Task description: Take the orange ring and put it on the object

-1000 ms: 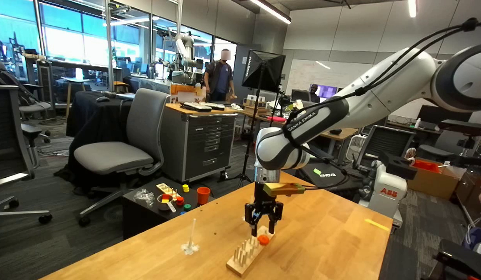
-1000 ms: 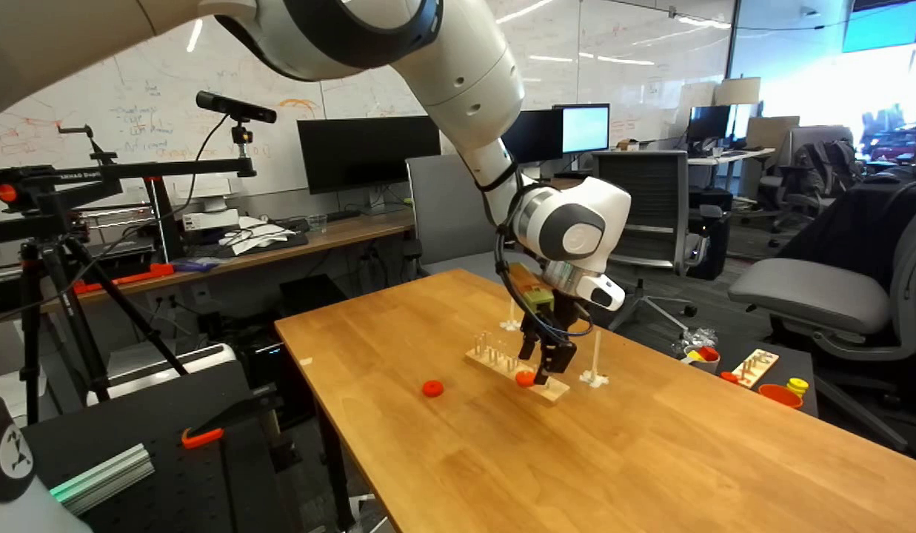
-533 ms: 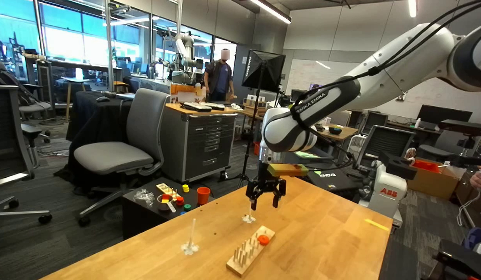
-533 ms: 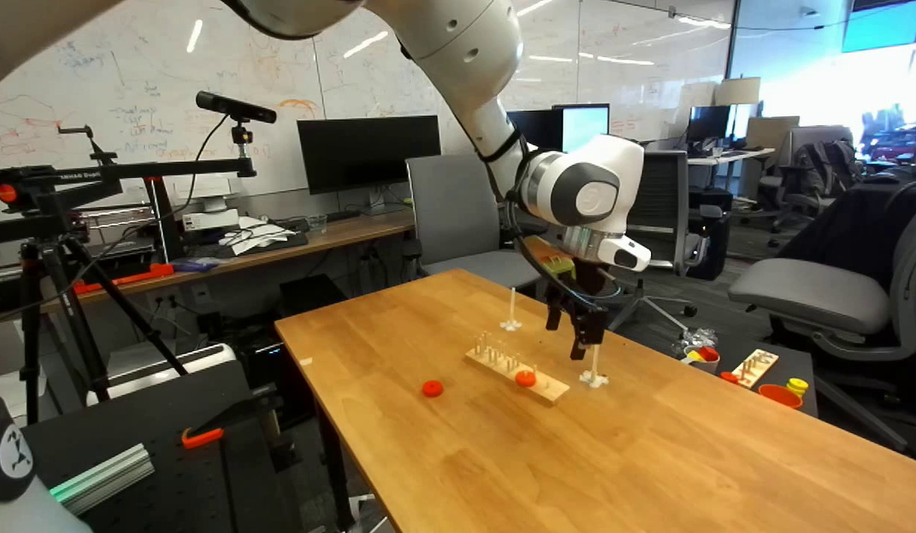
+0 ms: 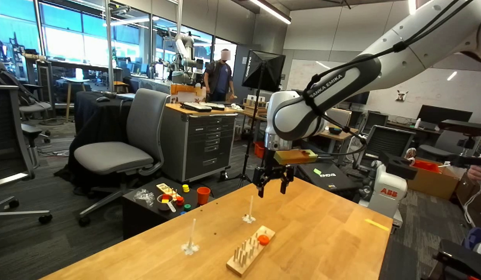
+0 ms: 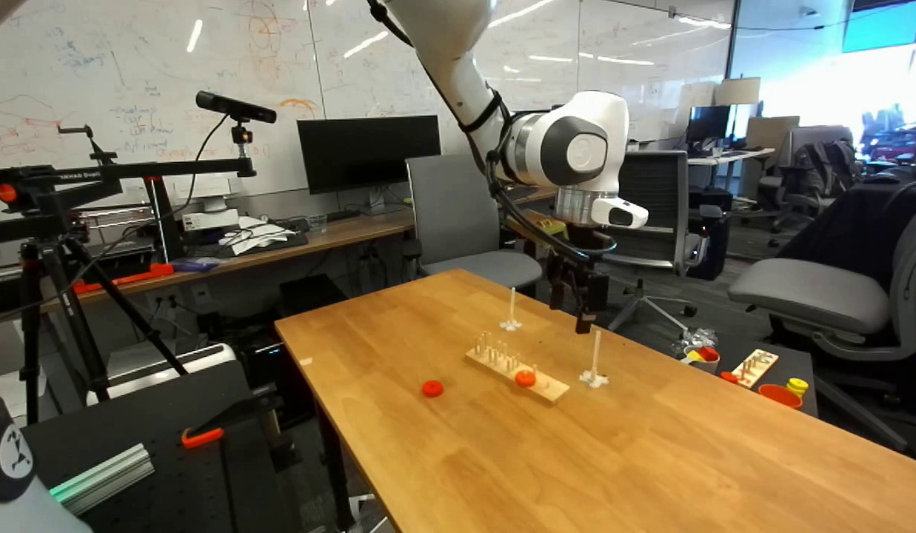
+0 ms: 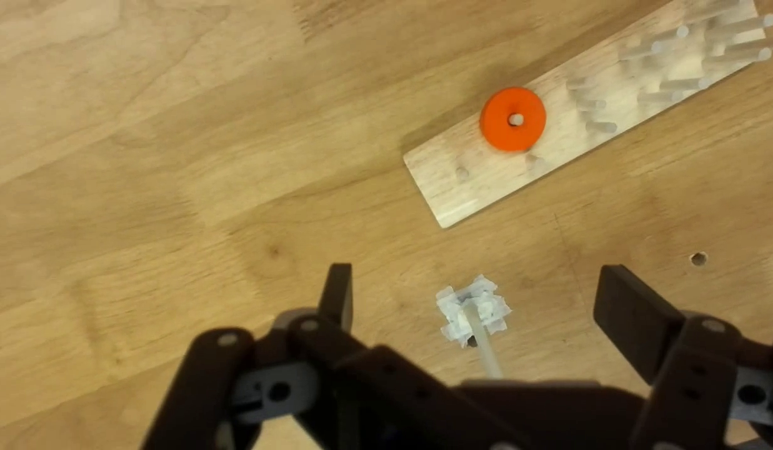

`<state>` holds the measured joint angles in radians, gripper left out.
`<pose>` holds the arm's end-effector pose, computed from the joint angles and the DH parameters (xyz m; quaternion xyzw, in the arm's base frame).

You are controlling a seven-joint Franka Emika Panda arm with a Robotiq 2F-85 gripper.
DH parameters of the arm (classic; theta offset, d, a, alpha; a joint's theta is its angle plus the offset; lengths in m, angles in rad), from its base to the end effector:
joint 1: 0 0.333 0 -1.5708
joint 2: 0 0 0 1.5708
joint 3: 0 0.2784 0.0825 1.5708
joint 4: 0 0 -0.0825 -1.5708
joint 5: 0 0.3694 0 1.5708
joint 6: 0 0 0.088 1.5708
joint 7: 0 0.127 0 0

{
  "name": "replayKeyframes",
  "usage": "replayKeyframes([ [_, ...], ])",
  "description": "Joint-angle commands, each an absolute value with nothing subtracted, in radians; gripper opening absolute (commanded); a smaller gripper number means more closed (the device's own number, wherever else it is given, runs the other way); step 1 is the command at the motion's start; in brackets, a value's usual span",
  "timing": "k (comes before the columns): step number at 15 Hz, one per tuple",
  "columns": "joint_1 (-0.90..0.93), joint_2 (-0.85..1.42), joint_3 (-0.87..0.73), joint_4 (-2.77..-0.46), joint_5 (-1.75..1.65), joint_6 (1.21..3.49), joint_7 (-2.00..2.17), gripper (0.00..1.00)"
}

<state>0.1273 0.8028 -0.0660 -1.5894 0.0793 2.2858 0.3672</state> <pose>0.6424 0.0452 0.1181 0.9840 -0.1706 -0.0517 0.0068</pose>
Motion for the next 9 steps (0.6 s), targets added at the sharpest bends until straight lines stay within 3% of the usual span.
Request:
replayKeyframes([
  [1, 0.132, 0.788, -0.066, -1.605, 0.061, 2.281, 0.384, 1.0],
  [9, 0.132, 0.79, -0.066, -1.612, 0.058, 2.282, 0.387, 1.0],
])
